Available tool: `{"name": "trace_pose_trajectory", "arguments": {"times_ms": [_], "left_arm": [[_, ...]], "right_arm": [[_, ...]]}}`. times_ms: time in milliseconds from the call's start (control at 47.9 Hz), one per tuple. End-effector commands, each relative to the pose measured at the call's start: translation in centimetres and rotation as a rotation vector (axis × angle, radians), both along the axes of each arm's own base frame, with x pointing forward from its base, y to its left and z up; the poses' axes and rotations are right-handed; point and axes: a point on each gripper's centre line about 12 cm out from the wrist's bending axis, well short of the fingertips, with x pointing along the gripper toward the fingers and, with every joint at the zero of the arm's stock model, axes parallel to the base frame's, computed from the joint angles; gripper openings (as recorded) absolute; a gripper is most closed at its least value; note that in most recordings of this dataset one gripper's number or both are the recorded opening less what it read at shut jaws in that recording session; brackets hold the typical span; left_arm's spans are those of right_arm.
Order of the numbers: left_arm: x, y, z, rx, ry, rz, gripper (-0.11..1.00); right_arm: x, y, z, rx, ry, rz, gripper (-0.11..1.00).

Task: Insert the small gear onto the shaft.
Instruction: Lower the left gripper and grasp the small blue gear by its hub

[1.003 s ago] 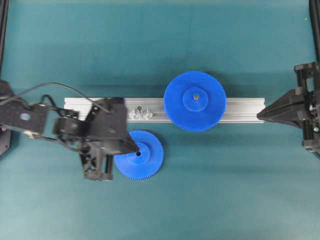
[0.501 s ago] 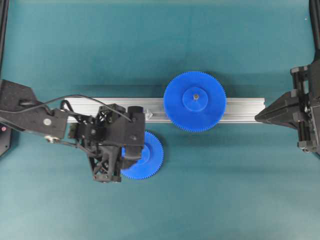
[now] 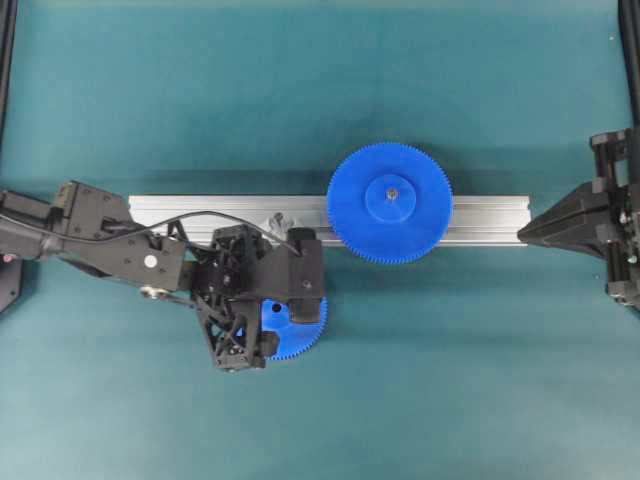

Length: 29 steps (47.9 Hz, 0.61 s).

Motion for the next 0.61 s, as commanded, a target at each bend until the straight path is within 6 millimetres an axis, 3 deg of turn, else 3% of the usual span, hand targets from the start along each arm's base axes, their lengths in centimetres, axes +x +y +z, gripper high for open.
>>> {"name": "trace_pose_trajectory", "arguments": {"times_ms": [0, 585], "left_arm": [[0.6, 0.2, 1.2, -0.003, -0.029, 0.006, 0.94], [0.8, 0.9, -0.1, 0.004, 0.013, 0.024, 0.94]], "right_arm": [[-0.1, 0.0, 0.2, 0.022, -0.013, -0.016, 0.04], [-1.0, -0.2, -0.3, 0.049, -0.027, -0.039, 0.04]]}}
